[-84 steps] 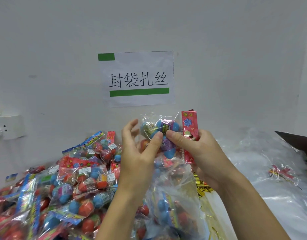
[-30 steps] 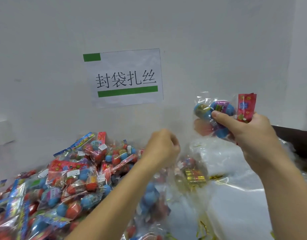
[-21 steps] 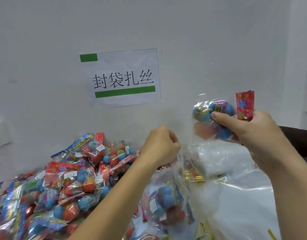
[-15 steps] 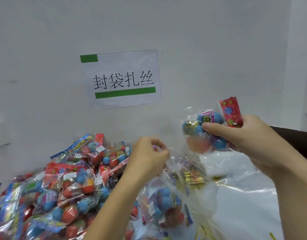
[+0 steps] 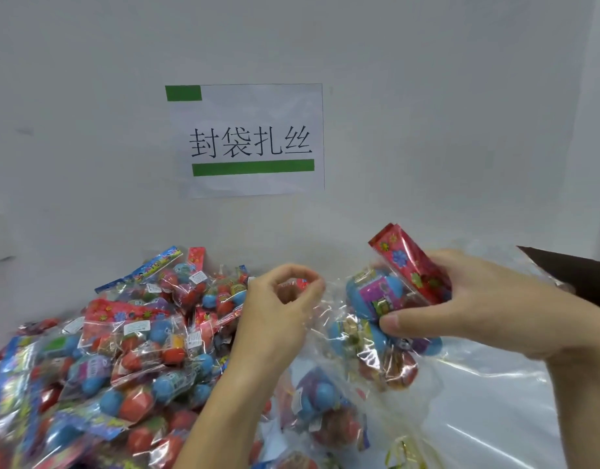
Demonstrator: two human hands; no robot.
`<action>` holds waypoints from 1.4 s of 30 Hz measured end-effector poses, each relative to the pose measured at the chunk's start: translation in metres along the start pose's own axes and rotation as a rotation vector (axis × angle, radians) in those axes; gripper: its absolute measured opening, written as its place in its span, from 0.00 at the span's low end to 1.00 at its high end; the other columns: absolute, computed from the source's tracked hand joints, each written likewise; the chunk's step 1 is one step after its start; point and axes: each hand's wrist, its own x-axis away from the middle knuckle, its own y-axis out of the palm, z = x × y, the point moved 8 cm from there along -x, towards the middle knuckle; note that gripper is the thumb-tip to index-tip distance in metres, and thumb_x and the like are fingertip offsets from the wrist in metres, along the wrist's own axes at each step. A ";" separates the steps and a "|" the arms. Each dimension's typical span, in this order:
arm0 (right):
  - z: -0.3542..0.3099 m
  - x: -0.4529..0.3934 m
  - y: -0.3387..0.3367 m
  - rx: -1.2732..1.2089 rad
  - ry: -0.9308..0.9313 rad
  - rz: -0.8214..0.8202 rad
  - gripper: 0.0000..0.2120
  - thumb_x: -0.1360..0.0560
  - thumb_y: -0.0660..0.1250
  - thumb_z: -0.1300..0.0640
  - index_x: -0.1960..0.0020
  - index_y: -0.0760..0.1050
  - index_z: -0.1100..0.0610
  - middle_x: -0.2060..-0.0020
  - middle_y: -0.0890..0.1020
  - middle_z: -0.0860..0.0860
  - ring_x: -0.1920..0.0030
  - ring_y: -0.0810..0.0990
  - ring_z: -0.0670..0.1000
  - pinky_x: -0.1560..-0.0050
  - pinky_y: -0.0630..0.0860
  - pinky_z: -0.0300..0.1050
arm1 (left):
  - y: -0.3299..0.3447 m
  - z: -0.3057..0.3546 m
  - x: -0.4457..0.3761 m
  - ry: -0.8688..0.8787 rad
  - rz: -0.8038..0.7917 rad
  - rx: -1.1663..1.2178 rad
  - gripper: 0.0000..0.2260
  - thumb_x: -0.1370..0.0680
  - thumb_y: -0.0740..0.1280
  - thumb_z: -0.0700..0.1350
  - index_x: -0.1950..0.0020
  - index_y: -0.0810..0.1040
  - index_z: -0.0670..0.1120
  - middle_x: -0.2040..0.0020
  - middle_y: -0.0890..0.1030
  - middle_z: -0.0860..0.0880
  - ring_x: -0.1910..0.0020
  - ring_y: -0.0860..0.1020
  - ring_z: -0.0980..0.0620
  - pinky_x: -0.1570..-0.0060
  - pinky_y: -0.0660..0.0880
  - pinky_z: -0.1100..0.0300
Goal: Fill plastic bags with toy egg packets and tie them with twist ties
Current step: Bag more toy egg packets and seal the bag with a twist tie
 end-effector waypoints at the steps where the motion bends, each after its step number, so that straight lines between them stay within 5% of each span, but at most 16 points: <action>1: 0.000 -0.001 0.001 0.003 0.004 0.004 0.21 0.42 0.82 0.37 0.53 0.79 0.35 0.55 0.87 0.43 0.55 0.86 0.44 0.57 0.82 0.35 | -0.002 -0.002 0.000 -0.009 -0.003 0.003 0.04 0.23 0.73 0.48 0.58 0.83 0.55 0.68 0.76 0.44 0.69 0.72 0.52 0.70 0.70 0.62; 8: 0.013 -0.007 0.003 0.195 0.113 0.021 0.15 0.36 0.80 0.44 0.52 0.80 0.41 0.57 0.87 0.43 0.57 0.86 0.44 0.51 0.82 0.44 | -0.009 -0.008 -0.003 -0.048 0.032 0.077 0.04 0.22 0.72 0.46 0.57 0.83 0.52 0.74 0.72 0.55 0.76 0.67 0.57 0.75 0.66 0.67; 13: 0.024 -0.012 0.004 0.346 0.215 0.062 0.15 0.37 0.79 0.43 0.55 0.80 0.44 0.63 0.85 0.39 0.64 0.83 0.39 0.67 0.75 0.31 | -0.003 0.000 -0.001 0.010 0.010 0.046 0.05 0.22 0.72 0.44 0.58 0.83 0.50 0.75 0.70 0.55 0.79 0.64 0.60 0.78 0.63 0.70; 15: 0.025 -0.017 0.001 0.418 0.225 0.172 0.13 0.37 0.79 0.43 0.58 0.79 0.45 0.65 0.84 0.43 0.67 0.82 0.43 0.72 0.75 0.34 | -0.001 0.003 -0.001 0.032 0.000 0.021 0.05 0.22 0.71 0.44 0.58 0.83 0.49 0.76 0.69 0.55 0.80 0.63 0.59 0.78 0.62 0.70; 19: 0.015 -0.028 0.005 0.543 0.212 0.335 0.16 0.36 0.74 0.42 0.62 0.75 0.53 0.66 0.80 0.49 0.65 0.79 0.51 0.68 0.77 0.47 | 0.002 0.009 0.000 0.090 0.013 -0.060 0.06 0.22 0.71 0.46 0.59 0.82 0.52 0.74 0.70 0.54 0.77 0.64 0.57 0.76 0.64 0.67; 26: 0.003 -0.041 0.037 0.596 0.200 0.314 0.15 0.36 0.73 0.41 0.61 0.76 0.52 0.65 0.80 0.48 0.65 0.79 0.50 0.69 0.74 0.43 | -0.009 0.010 0.000 0.123 0.139 -0.116 0.08 0.21 0.69 0.43 0.61 0.81 0.51 0.74 0.76 0.50 0.77 0.69 0.59 0.76 0.66 0.68; 30: 0.012 -0.046 0.047 0.579 0.257 0.291 0.17 0.34 0.74 0.41 0.65 0.73 0.53 0.67 0.78 0.49 0.67 0.78 0.50 0.71 0.69 0.40 | -0.014 0.022 0.002 0.186 0.180 -0.111 0.10 0.22 0.71 0.44 0.63 0.80 0.54 0.73 0.76 0.51 0.77 0.69 0.59 0.75 0.66 0.68; 33: 0.021 -0.049 0.050 0.534 0.309 0.318 0.16 0.32 0.73 0.41 0.62 0.73 0.52 0.64 0.79 0.50 0.61 0.80 0.53 0.66 0.72 0.44 | -0.012 0.026 0.003 0.205 0.152 -0.113 0.09 0.22 0.71 0.45 0.62 0.81 0.54 0.73 0.76 0.49 0.77 0.68 0.58 0.75 0.66 0.66; 38: 0.026 -0.055 0.053 0.324 0.309 0.367 0.13 0.30 0.72 0.46 0.65 0.76 0.55 0.69 0.79 0.51 0.66 0.79 0.53 0.67 0.76 0.45 | -0.008 0.022 0.003 0.167 0.111 -0.153 0.08 0.22 0.70 0.45 0.61 0.81 0.53 0.73 0.75 0.47 0.77 0.68 0.58 0.75 0.67 0.65; 42: 0.033 -0.063 0.057 0.114 0.299 0.393 0.10 0.32 0.72 0.50 0.66 0.79 0.57 0.69 0.84 0.54 0.63 0.85 0.58 0.58 0.84 0.56 | -0.011 0.024 0.002 0.163 0.100 -0.183 0.08 0.21 0.69 0.45 0.61 0.80 0.53 0.69 0.78 0.43 0.76 0.68 0.57 0.75 0.67 0.64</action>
